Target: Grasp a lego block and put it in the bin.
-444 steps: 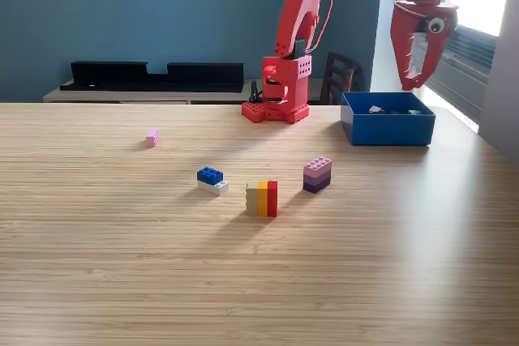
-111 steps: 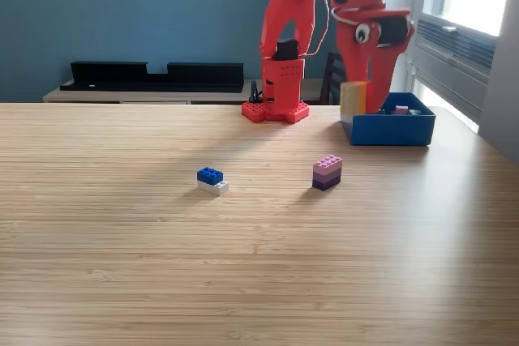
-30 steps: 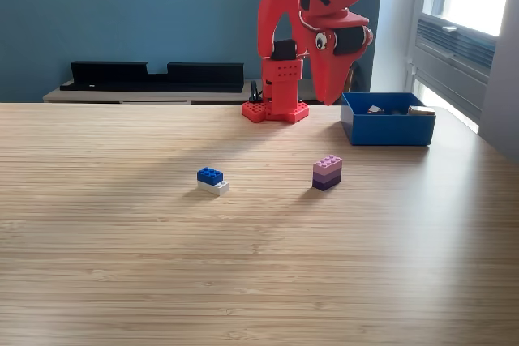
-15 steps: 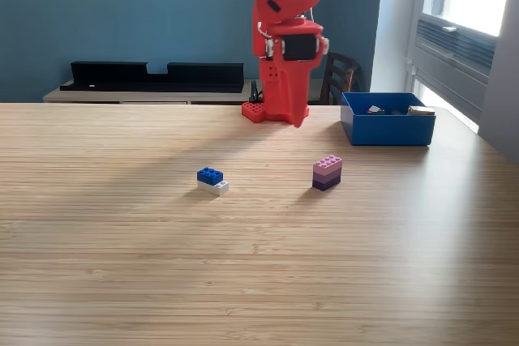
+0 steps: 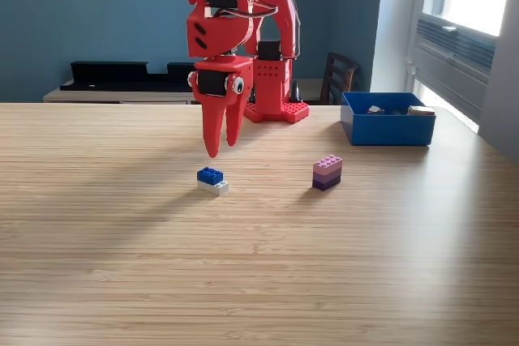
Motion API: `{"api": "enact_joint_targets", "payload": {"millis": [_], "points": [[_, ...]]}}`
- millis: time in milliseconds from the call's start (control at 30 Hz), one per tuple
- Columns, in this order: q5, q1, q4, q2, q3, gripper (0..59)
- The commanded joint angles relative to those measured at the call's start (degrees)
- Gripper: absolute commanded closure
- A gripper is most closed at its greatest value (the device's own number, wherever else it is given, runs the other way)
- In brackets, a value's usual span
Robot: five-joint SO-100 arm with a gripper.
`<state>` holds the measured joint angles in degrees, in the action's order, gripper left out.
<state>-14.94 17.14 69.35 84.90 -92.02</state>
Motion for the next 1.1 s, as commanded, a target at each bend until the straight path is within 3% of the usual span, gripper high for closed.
{"api": "enact_joint_targets", "payload": {"millis": [33,467,900,1000,1100], "points": [[-2.9,2.5,-2.5,5.4,1.1,38.3],[-5.1,2.0,-5.6,5.0,2.9,38.1],[-3.5,1.0,-1.6,-14.2,15.2,37.6],[-3.2,0.4,-0.9,-16.7,17.0,40.7],[-3.3,0.4,-0.9,-17.8,17.6,51.5]]}}
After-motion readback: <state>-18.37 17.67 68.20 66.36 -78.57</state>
